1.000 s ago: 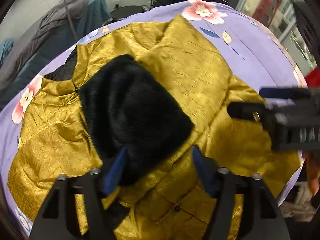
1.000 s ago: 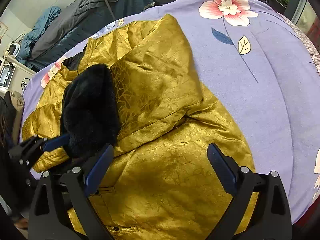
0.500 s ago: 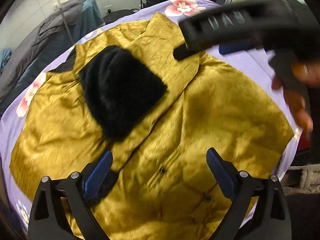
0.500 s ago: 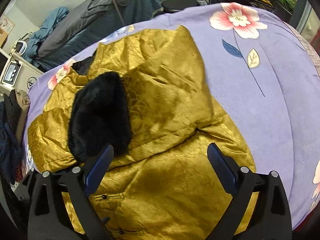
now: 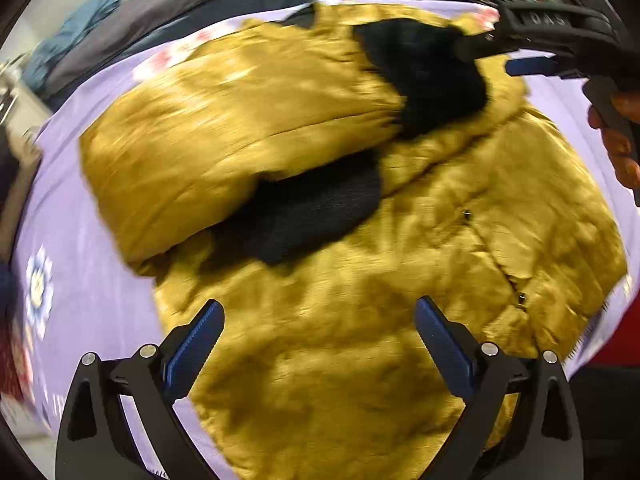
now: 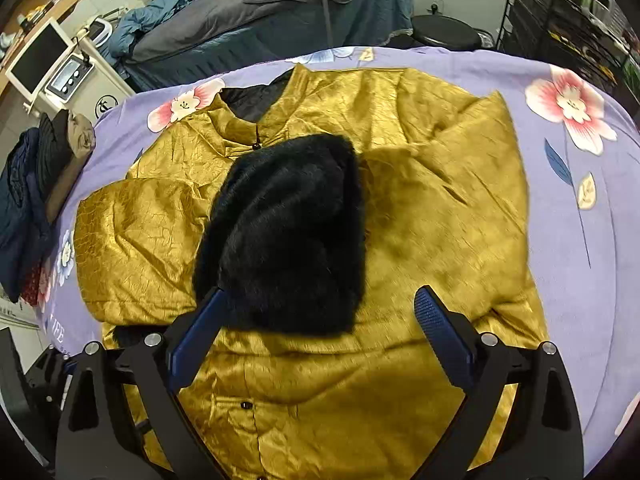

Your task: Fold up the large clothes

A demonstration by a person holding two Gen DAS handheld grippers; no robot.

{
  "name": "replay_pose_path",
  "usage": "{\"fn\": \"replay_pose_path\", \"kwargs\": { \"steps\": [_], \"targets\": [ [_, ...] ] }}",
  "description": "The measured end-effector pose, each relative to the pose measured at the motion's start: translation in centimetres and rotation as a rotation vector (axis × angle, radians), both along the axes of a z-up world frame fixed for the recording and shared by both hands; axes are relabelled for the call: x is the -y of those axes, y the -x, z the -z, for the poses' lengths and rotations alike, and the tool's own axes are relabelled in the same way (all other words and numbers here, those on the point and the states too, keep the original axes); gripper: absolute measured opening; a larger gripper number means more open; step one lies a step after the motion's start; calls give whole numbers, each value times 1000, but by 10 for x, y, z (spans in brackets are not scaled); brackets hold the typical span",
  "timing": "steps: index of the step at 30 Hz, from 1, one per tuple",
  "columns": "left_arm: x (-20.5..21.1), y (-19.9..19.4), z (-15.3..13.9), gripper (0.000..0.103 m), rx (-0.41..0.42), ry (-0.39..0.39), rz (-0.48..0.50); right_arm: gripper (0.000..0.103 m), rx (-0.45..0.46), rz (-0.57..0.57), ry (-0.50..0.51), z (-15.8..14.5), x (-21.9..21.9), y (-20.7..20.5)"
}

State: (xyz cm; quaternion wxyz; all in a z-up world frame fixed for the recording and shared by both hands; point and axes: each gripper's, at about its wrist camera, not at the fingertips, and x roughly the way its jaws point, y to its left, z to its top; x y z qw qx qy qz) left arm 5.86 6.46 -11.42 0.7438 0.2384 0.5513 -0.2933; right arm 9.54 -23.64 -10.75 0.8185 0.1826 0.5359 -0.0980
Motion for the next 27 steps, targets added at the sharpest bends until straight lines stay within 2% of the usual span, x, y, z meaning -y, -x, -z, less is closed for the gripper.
{"fn": "replay_pose_path", "kwargs": {
  "steps": [2,4,5,6,9,11,14,18,23,27],
  "targets": [
    [-7,-7,-3,94,7,8,-41,89,8,-26,-12,4,-5,-12],
    [-11,-14,-7,94,8,27,-79,58,-1,-74,-41,12,-12,-23],
    [-13,-18,-8,94,7,36,-99,37,-20,-95,-54,16,-15,-27],
    [-15,-22,-10,94,7,44,-118,33,-35,-122,-45,18,-20,-31],
    [-15,-30,-15,94,23,55,-152,22,25,-191,32,3,-32,-30],
    [-15,-33,-18,94,40,62,-169,19,67,-203,87,-12,-32,-26],
    [-17,-35,-24,94,39,82,-187,18,112,-162,116,-31,-14,-23],
    [-17,-39,-32,94,56,95,-195,17,118,-101,179,-40,18,-17],
    [-13,-55,-38,94,76,107,-203,17,14,-14,193,-15,54,-6],
    [-3,-74,-45,94,103,123,-198,18,-52,-70,190,10,46,-4]
  ]
}}
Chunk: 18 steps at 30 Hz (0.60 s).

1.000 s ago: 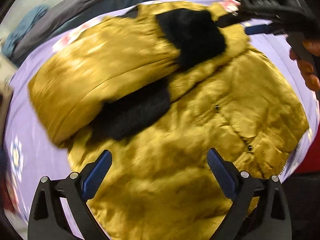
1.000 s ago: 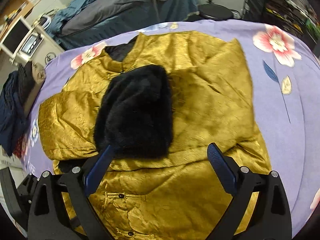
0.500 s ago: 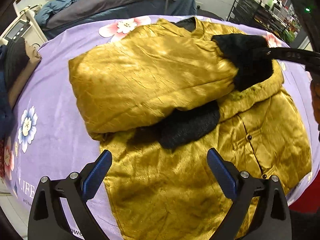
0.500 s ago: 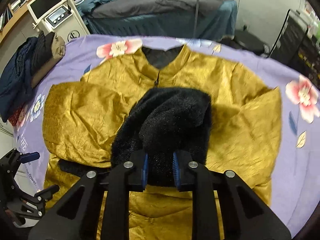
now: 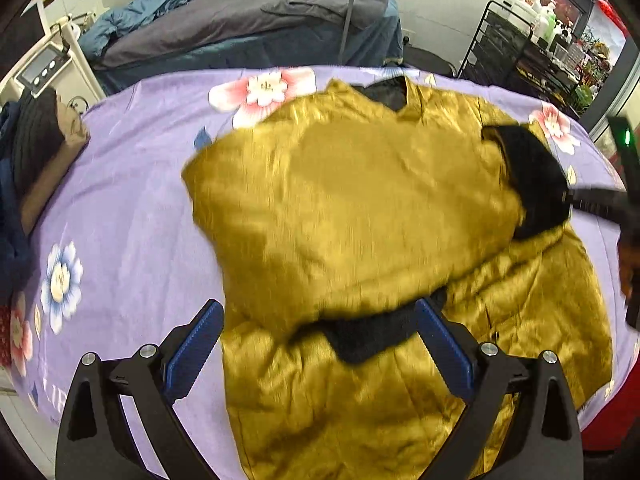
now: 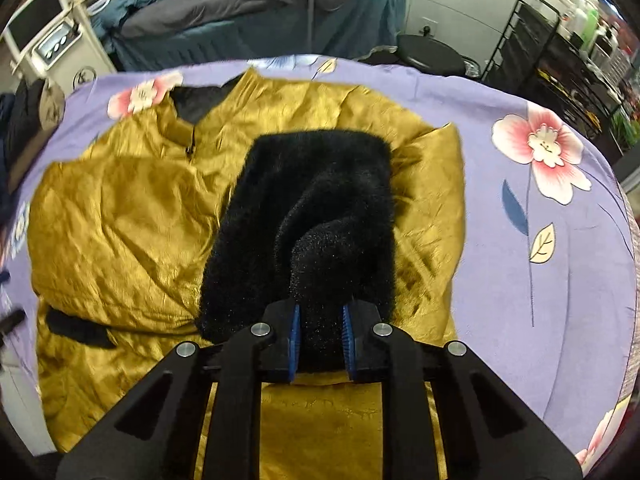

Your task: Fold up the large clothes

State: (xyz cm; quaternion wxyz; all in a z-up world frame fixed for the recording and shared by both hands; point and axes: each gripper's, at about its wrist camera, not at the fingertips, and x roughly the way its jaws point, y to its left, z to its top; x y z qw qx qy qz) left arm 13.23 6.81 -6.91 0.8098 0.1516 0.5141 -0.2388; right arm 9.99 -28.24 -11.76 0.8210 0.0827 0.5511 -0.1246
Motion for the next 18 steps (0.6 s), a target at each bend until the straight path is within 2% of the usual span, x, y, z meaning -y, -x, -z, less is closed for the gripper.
{"fn": "replay_pose_path", "kwargs": {
  "steps": [3,6,10,13,16,18],
  "targets": [
    [12,-20,-5,94,36,16,-1,18,-25,19,2,13,-2,-2],
    [26,-38,5,94,20,-12,-4,20,-45,86,-58,28,9,-5],
    [42,-66,40,94,-46,-104,-21,24,-86,93,-63,41,13,-14],
    [45,-82,59,94,-94,-117,-54,26,-107,81,-55,48,12,-20],
    [53,-91,78,98,-110,-174,-41,28,-114,79,-43,51,9,-24],
    [55,-94,85,98,-124,-180,-41,30,-114,79,-37,52,8,-25]
  ]
}}
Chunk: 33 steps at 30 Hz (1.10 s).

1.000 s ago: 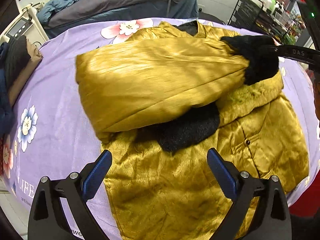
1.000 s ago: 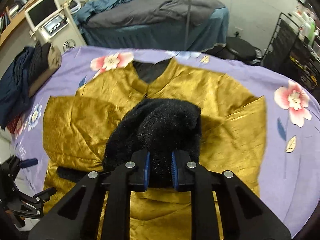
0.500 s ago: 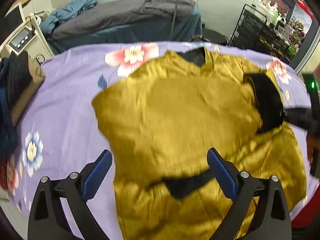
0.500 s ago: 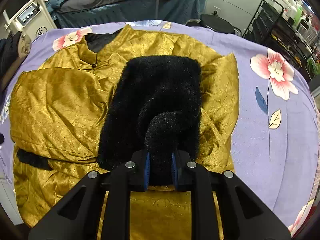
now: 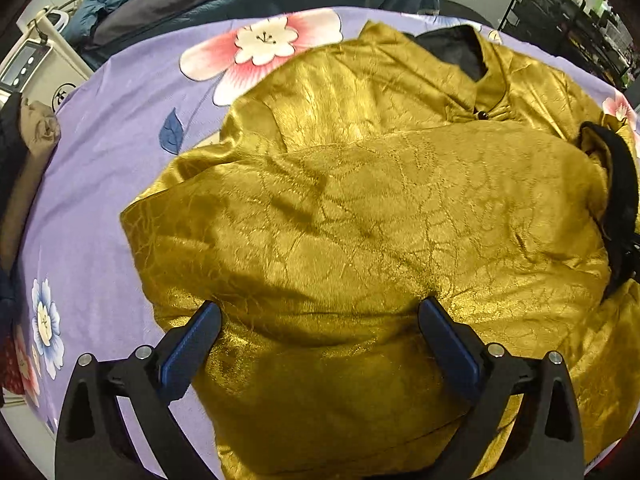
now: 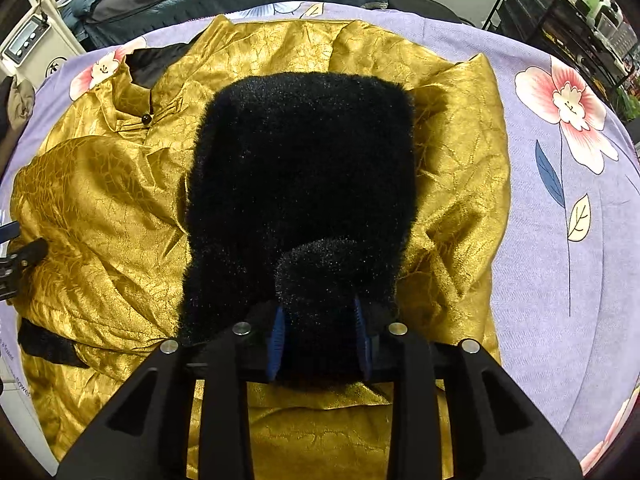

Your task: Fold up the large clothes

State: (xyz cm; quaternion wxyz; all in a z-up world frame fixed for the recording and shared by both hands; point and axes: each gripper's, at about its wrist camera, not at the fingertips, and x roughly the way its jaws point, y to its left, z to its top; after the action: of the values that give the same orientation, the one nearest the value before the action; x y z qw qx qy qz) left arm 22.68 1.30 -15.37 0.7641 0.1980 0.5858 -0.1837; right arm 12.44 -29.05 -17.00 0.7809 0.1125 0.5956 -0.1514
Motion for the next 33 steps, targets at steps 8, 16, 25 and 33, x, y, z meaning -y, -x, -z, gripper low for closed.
{"fn": "replay_pose_path", "kwargs": {
  "steps": [8,16,25,33],
  "targets": [
    [-6,0,1,98,15,22,-3,36,13,7,7,-3,-3,2],
    [-23,12,-22,97,54,82,-58,52,17,31,30,-12,-4,5],
    [-65,40,-53,97,82,142,-119,70,60,83,38,-29,-1,24],
    [-128,79,-47,97,47,111,-202,75,70,93,11,-33,-13,66]
  ]
}}
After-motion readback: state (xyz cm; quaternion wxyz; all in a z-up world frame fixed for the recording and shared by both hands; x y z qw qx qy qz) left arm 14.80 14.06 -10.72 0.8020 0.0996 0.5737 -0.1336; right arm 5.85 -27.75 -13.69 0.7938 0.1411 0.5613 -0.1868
